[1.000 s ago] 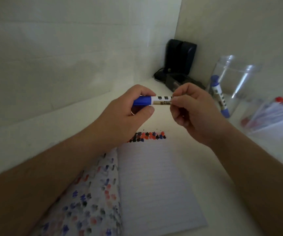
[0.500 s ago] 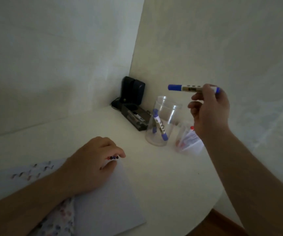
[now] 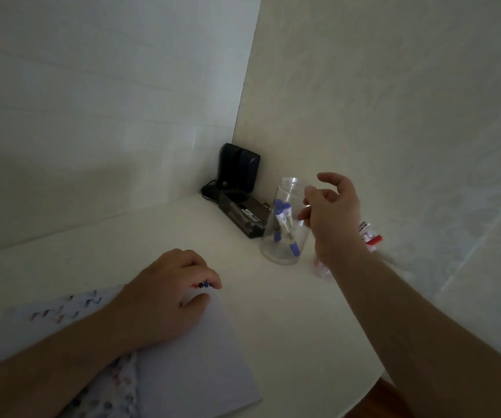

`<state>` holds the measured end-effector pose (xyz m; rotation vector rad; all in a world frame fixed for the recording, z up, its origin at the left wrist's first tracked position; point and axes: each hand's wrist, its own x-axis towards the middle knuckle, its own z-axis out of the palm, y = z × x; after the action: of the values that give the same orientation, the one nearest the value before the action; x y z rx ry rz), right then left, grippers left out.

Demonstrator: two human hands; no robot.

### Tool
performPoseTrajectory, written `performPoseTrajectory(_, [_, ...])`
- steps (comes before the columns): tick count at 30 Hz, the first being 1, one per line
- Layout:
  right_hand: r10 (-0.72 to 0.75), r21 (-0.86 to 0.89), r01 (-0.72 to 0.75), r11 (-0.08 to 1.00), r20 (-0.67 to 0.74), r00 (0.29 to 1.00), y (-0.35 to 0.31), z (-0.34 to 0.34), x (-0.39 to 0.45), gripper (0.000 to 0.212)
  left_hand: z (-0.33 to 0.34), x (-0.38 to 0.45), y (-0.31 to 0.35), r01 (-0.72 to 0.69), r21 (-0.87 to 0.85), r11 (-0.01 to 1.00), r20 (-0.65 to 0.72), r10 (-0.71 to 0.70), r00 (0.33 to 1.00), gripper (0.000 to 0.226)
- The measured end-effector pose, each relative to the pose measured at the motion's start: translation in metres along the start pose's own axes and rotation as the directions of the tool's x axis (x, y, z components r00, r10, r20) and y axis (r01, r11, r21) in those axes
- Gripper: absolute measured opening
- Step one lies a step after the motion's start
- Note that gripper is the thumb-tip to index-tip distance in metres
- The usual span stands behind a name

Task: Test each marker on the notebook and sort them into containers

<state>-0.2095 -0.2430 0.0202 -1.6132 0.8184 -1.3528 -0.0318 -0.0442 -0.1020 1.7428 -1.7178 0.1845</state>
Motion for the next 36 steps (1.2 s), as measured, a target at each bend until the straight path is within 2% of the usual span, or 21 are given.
performPoseTrajectory(2, [-0.059,-0.062,0.07,0.996,0.163,0.985,0.007,0.003,-0.036,0.021,-0.001,0.001,0.0,0.005,0.017,1.0,-0.02,-0.005,1.0,0.022])
performPoseTrajectory(3, [-0.075,-0.159,0.129,0.979,0.307,0.949,0.015,0.005,-0.055,0.019,-0.002,0.001,0.0,0.01,0.044,0.999,-0.032,-0.008,0.999,0.02])
performPoseTrajectory(4, [-0.04,-0.301,0.211,0.93,0.488,0.872,0.022,0.006,-0.076,0.024,-0.002,0.002,0.001,0.015,0.087,0.996,-0.051,-0.011,0.999,0.018])
performPoseTrajectory(5, [0.049,-0.434,0.324,0.841,0.656,0.754,0.029,0.007,-0.094,0.039,-0.003,0.002,0.001,0.034,0.145,0.989,-0.07,-0.024,0.997,0.016])
performPoseTrajectory(6, [0.158,-0.519,0.441,0.732,0.759,0.631,0.036,0.007,-0.11,0.059,-0.005,0.001,0.003,0.072,0.207,0.976,-0.083,-0.056,0.995,0.013])
performPoseTrajectory(7, [0.241,-0.553,0.533,0.641,0.803,0.545,0.04,0.006,-0.123,0.076,-0.008,0.0,0.005,0.13,0.258,0.957,-0.079,-0.113,0.99,0.013])
performPoseTrajectory(8, [0.281,-0.556,0.598,0.578,0.823,0.493,0.043,0.006,-0.133,0.085,-0.011,-0.001,0.007,0.193,0.296,0.936,-0.058,-0.185,0.981,0.014])
performPoseTrajectory(9, [0.29,-0.552,0.636,0.54,0.831,0.476,0.044,0.005,-0.14,0.09,-0.016,-0.002,0.009,0.248,0.32,0.914,-0.016,-0.257,0.966,0.015])
performPoseTrajectory(11, [0.309,-0.57,0.641,0.515,0.82,0.481,0.044,0.003,-0.147,0.092,-0.03,-0.006,0.013,0.306,0.344,0.888,0.121,-0.365,0.923,0.018])
performPoseTrajectory(14, [0.311,-0.577,0.639,0.508,0.815,0.489,0.046,0.001,-0.146,0.094,-0.059,-0.031,0.031,0.353,0.25,0.902,0.266,-0.414,0.87,0.029])
performPoseTrajectory(15, [0.299,-0.573,0.631,0.523,0.817,0.494,0.046,0.001,-0.148,0.093,-0.068,-0.047,0.037,0.351,0.267,0.898,0.306,-0.424,0.852,0.035])
performPoseTrajectory(17, [0.178,-0.549,0.63,0.549,0.813,0.554,0.048,-0.003,-0.154,0.084,-0.076,-0.084,0.056,0.318,0.343,0.884,0.382,-0.441,0.812,0.056])
performPoseTrajectory(19, [-0.026,-0.453,0.67,0.589,0.818,0.575,0.052,-0.011,-0.162,0.075,-0.072,-0.121,0.072,0.285,0.406,0.868,0.359,-0.438,0.824,0.07])
performPoseTrajectory(20, [-0.073,-0.397,0.694,0.601,0.837,0.542,0.053,-0.015,-0.164,0.078,-0.068,-0.131,0.076,0.234,0.461,0.856,0.343,-0.415,0.843,0.072])
performPoseTrajectory(21, [-0.05,-0.363,0.709,0.605,0.871,0.489,0.053,-0.017,-0.164,0.088,-0.066,-0.138,0.078,0.205,0.514,0.833,0.333,-0.414,0.847,0.072])
performPoseTrajectory(23, [0.128,-0.375,0.702,0.605,0.917,0.378,0.051,-0.02,-0.163,0.111,-0.064,-0.143,0.078,0.232,0.544,0.807,0.32,-0.455,0.831,0.069])
performPoseTrajectory(24, [0.157,-0.374,0.706,0.601,0.922,0.355,0.048,-0.02,-0.16,0.115,-0.062,-0.142,0.079,0.248,0.546,0.801,0.305,-0.465,0.831,0.068])
performPoseTrajectory(27, [0.176,-0.38,0.689,0.617,0.92,0.35,0.046,-0.014,-0.149,0.107,-0.059,-0.132,0.08,0.287,0.464,0.838,0.266,-0.441,0.857,0.07])
performPoseTrajectory(30, [0.175,-0.374,0.726,0.578,0.925,0.337,0.053,0.003,-0.13,0.093,-0.054,-0.112,0.059,0.284,0.462,0.84,0.242,-0.427,0.871,0.067])
performPoseTrajectory(34, [0.194,-0.403,0.732,0.549,0.914,0.358,0.065,0.032,-0.1,0.086,-0.05,-0.076,0.026,0.35,0.426,0.834,0.194,-0.462,0.865,0.062])
performPoseTrajectory(36, [0.198,-0.419,0.733,0.537,0.907,0.373,0.071,0.04,-0.096,0.087,-0.045,-0.069,0.019,0.342,0.439,0.831,0.15,-0.443,0.884,0.061])
